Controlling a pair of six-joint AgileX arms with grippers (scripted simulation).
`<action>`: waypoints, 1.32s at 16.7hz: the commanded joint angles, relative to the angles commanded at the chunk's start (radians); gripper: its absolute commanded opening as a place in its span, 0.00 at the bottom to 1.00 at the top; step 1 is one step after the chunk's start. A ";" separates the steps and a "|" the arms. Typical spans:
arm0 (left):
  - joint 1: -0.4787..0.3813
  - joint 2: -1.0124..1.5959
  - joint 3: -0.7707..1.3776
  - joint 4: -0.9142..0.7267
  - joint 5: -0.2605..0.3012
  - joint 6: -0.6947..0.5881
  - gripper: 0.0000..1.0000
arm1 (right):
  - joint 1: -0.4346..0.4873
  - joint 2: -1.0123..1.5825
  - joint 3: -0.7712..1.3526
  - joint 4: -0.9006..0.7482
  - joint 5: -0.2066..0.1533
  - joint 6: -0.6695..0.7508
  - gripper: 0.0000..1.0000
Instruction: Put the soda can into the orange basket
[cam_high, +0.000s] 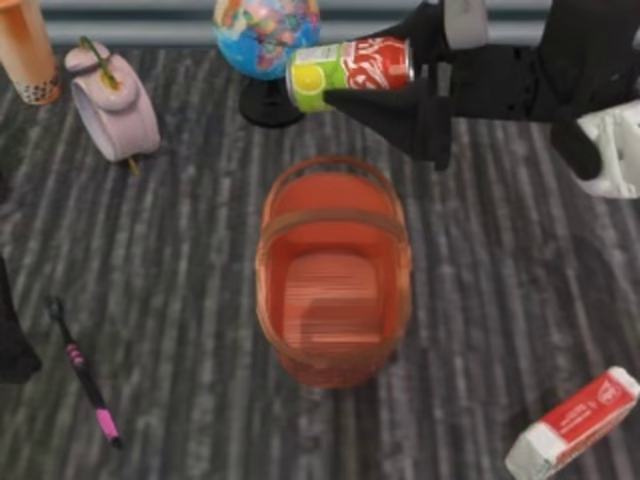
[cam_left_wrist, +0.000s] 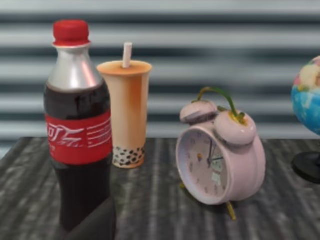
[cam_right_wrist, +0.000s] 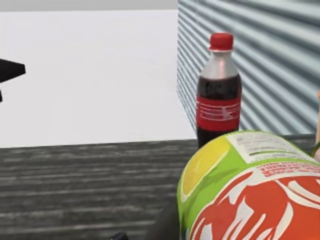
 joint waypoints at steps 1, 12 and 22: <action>0.000 0.000 0.000 0.000 0.000 0.000 1.00 | 0.000 0.000 0.000 0.000 0.000 0.000 0.00; 0.000 0.000 0.000 0.000 0.000 0.000 1.00 | 0.002 0.208 -0.048 0.262 0.002 -0.004 0.00; 0.000 0.000 0.000 0.000 0.000 0.000 1.00 | 0.005 0.267 -0.069 0.328 0.004 -0.005 0.23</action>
